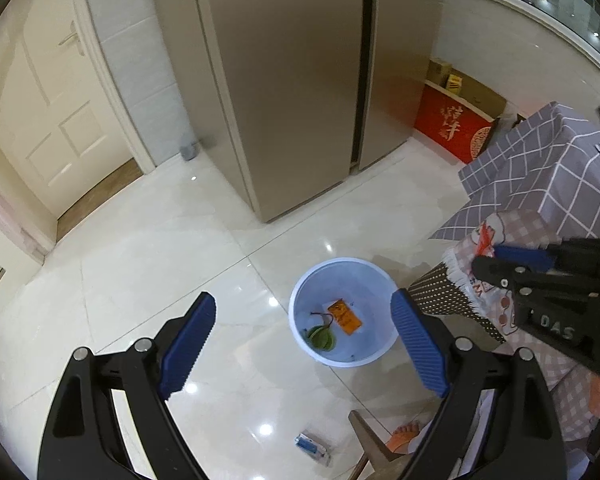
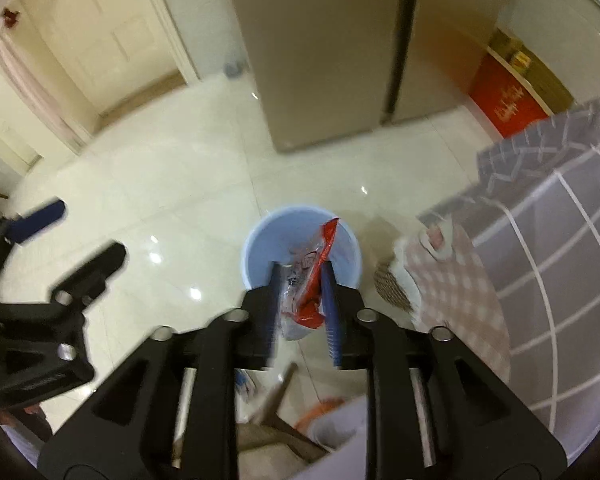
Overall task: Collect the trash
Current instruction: 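Carry the carton and wrapper over the bucket and open both grippers, then swing both tools back toward the remaining trash on the table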
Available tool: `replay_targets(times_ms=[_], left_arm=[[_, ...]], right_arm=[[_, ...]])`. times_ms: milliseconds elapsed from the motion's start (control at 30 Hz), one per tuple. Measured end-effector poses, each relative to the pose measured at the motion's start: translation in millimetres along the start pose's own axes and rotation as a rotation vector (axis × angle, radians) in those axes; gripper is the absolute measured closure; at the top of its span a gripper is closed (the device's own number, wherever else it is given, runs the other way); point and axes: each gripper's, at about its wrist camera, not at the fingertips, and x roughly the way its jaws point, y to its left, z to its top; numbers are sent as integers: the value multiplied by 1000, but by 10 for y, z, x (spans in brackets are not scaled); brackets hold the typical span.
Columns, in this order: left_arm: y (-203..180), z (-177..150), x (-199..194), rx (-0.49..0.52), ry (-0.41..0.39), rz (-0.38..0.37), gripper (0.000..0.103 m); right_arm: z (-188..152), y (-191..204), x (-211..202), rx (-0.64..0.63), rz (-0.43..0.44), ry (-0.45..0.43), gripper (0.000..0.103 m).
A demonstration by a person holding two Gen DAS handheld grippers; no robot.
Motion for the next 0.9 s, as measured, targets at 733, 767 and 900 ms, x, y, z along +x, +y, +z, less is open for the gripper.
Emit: replay_targets(times_ms=[733, 767, 900], left_arm=[[-22, -7, -374, -23, -53, 36, 17], [-34, -2, -406, -22, -59, 40, 17], [-77, 23, -546, -19, -85, 46, 17]], right_arm=[[-91, -63, -343, -3, 17, -89, 17], [-91, -67, -389, -2, 20, -97, 17], [-107, -74, -564, -3, 34, -131, 17]])
